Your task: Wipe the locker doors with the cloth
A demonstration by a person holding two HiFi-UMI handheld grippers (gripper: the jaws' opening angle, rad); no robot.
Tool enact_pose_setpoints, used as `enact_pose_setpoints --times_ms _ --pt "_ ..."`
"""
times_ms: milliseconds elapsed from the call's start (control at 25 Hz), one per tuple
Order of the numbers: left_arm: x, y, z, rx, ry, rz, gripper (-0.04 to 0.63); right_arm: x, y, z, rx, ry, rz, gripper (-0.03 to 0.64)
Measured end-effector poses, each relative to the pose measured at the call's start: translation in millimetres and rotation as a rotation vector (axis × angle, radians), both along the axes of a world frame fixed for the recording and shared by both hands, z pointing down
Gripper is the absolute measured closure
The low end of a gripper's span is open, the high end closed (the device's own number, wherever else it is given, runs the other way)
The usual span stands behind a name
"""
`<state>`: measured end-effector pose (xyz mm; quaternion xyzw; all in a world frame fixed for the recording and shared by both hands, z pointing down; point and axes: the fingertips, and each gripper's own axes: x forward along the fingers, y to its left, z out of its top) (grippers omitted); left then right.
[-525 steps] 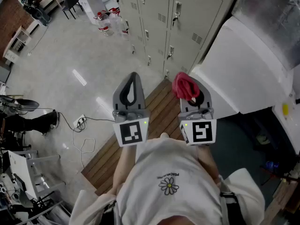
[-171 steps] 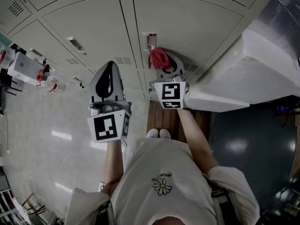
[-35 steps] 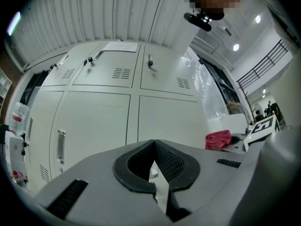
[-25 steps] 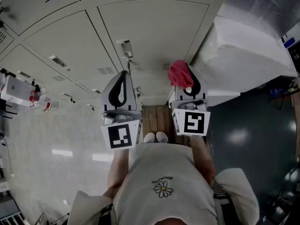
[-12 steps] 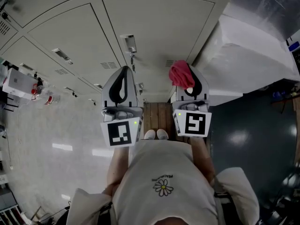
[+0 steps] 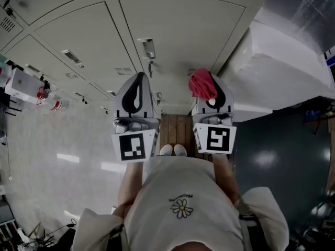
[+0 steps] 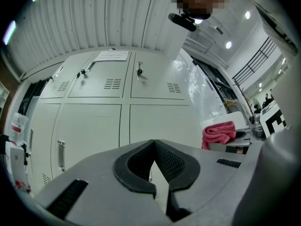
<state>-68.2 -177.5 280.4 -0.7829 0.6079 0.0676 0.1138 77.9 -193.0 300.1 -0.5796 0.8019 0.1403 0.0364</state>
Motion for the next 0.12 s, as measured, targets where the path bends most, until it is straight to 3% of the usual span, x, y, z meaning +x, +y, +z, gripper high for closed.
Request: enact_pose_setpoints --times_ms 120 --pt "0.2 -0.6 -2.1 0.006 -0.002 -0.008 0.578 -0.1 -1.7 -2.8 0.011 0.007 -0.009 0.588"
